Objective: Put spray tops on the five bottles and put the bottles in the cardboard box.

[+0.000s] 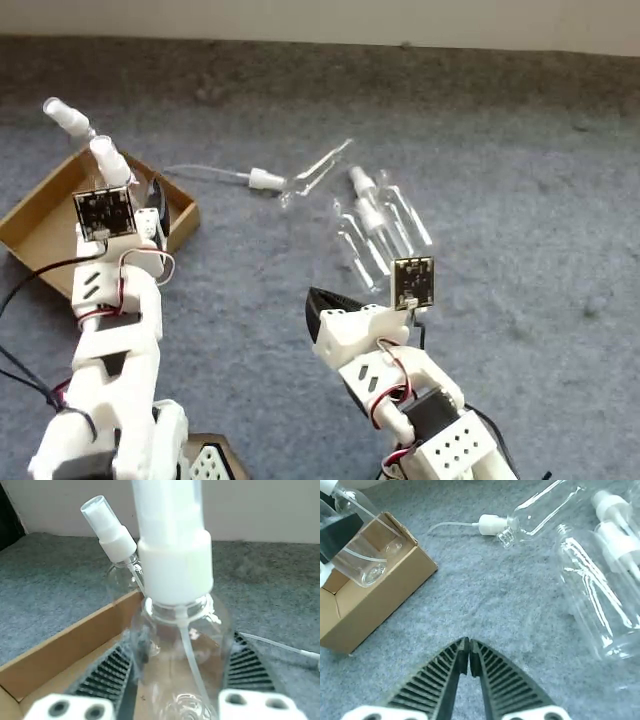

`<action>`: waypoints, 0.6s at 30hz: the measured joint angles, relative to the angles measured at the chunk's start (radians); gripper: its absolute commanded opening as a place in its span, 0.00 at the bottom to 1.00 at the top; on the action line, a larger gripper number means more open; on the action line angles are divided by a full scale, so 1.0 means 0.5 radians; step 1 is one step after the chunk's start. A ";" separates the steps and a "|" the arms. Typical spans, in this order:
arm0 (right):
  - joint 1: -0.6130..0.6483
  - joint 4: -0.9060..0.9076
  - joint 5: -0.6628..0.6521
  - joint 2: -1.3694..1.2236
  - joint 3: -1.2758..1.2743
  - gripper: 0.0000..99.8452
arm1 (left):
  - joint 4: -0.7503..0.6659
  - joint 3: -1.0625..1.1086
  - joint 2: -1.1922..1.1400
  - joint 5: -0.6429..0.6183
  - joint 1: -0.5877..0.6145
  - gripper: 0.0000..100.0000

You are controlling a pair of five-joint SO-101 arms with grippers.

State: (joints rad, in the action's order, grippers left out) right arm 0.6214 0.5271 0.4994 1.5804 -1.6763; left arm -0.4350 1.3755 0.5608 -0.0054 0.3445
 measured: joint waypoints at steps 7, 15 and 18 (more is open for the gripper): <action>0.000 0.000 0.000 0.000 0.000 0.01 | 0.092 0.095 0.482 0.000 0.000 0.06; 0.000 0.000 0.000 0.000 0.000 0.01 | 0.626 0.098 0.991 0.000 0.239 0.06; 0.000 0.000 0.000 0.000 0.000 0.01 | 0.644 0.098 1.083 0.000 0.387 0.06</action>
State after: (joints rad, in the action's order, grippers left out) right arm 0.6214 0.5271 0.4994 1.5804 -1.6763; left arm -0.1128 1.4246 1.1024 -0.0054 0.5378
